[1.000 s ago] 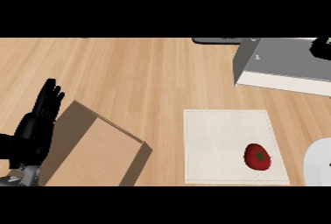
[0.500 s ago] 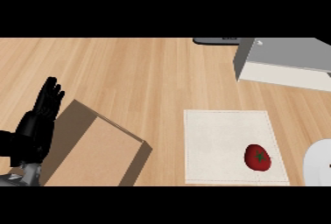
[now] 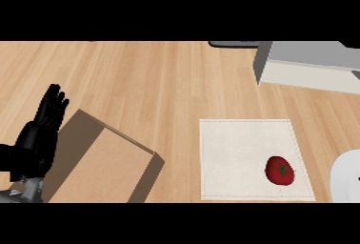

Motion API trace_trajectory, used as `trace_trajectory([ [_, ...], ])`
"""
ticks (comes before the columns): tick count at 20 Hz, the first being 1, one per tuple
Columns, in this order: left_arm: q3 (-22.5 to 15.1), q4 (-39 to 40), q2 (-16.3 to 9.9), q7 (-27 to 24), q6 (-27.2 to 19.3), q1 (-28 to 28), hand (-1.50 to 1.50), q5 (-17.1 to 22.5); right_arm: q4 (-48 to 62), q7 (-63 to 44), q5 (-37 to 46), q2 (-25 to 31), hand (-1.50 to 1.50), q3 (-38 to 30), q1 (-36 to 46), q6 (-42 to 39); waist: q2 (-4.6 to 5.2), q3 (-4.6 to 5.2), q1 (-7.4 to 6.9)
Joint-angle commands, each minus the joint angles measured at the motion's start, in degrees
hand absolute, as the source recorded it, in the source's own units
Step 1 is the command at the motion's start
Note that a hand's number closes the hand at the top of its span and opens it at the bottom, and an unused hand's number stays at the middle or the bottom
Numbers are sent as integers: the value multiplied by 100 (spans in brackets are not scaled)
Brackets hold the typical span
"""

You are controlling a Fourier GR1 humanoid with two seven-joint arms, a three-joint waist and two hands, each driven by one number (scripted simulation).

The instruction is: Pick the eggplant from the placemat and place it in the tiered shelf

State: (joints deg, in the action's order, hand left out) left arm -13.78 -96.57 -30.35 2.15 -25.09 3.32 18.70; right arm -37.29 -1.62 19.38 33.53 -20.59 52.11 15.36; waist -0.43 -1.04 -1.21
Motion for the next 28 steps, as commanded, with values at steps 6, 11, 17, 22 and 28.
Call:
trace_trajectory([
  [6, 222, -30, 90, 89, 49, -18, 0, 84, -326, -259, -526, 710, -150, -631, -233, -83, 31, 104, 150],
  [11, 92, -156, 194, 305, -303, -9, 0, -38, -718, -895, -848, 1187, -150, -1039, -753, -274, 3, 103, 255],
  [17, 18, 151, 417, -206, -287, -242, 0, -127, -1399, -1052, -1458, 1733, -150, -1590, -1793, -1101, -2, 109, 331],
  [22, 139, 140, 253, -91, -80, -191, 0, 5, -1575, -828, -2124, 2087, -150, -2206, -2578, -2011, 13, 106, 277],
  [28, 154, 137, 342, -107, -56, -214, 0, -82, -2037, -620, -2521, 1996, -150, -2614, -3408, -2418, 26, 107, 212],
])
